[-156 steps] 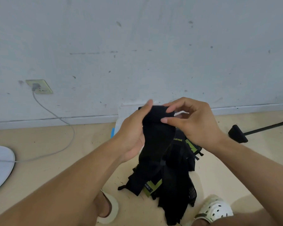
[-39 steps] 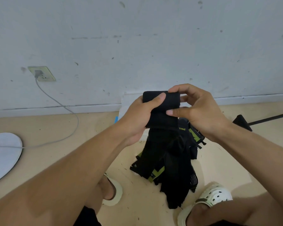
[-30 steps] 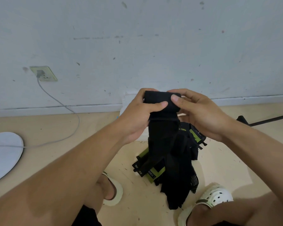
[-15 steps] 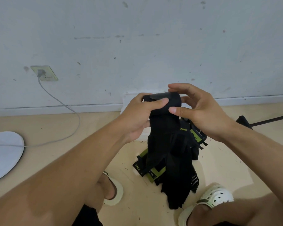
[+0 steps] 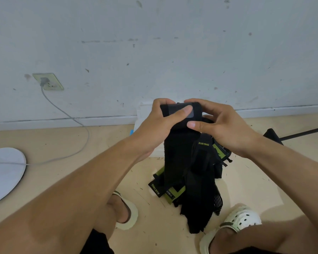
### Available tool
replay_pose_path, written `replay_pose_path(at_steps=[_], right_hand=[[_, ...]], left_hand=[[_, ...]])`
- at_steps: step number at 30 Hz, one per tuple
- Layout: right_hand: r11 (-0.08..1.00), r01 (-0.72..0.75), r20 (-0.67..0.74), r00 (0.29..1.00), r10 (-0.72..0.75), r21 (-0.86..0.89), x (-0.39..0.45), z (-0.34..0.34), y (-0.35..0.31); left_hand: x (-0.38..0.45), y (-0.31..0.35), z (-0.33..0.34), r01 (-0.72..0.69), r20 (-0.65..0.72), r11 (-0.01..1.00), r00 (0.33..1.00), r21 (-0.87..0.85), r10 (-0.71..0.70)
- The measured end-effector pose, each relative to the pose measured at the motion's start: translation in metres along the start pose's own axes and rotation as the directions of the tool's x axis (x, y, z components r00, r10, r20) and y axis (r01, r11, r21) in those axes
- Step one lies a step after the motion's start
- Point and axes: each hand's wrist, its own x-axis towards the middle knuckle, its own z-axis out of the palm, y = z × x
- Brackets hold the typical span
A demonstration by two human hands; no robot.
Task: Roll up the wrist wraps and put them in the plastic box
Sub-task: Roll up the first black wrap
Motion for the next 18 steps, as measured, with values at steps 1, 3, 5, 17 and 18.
replay_pose_path(at_steps=[1,3,5,17,18], right_hand=[[1.000,-0.008,0.008,1.000,0.008,0.002,-0.001,0.002,0.000],[1.000,-0.015,0.011,1.000,0.015,-0.023,-0.002,0.006,0.000],[0.999,-0.003,0.006,1.000,0.003,-0.048,-0.002,0.008,0.001],[0.996,0.077,-0.044,0.996,-0.075,0.050,0.002,0.009,-0.001],[0.996,0.057,-0.026,0.998,-0.055,0.065,0.002,0.007,-0.002]], left_hand=[[0.000,-0.001,0.000,-0.003,-0.025,1.000,1.000,0.025,0.004],[0.000,-0.004,-0.001,-0.004,-0.058,0.999,0.998,0.052,0.007],[0.000,-0.005,-0.001,-0.008,-0.050,0.997,0.999,0.075,0.012],[0.004,0.006,-0.003,0.065,-0.069,0.989,0.995,-0.136,-0.075],[0.004,0.005,-0.004,0.044,-0.083,0.990,0.995,-0.133,-0.055]])
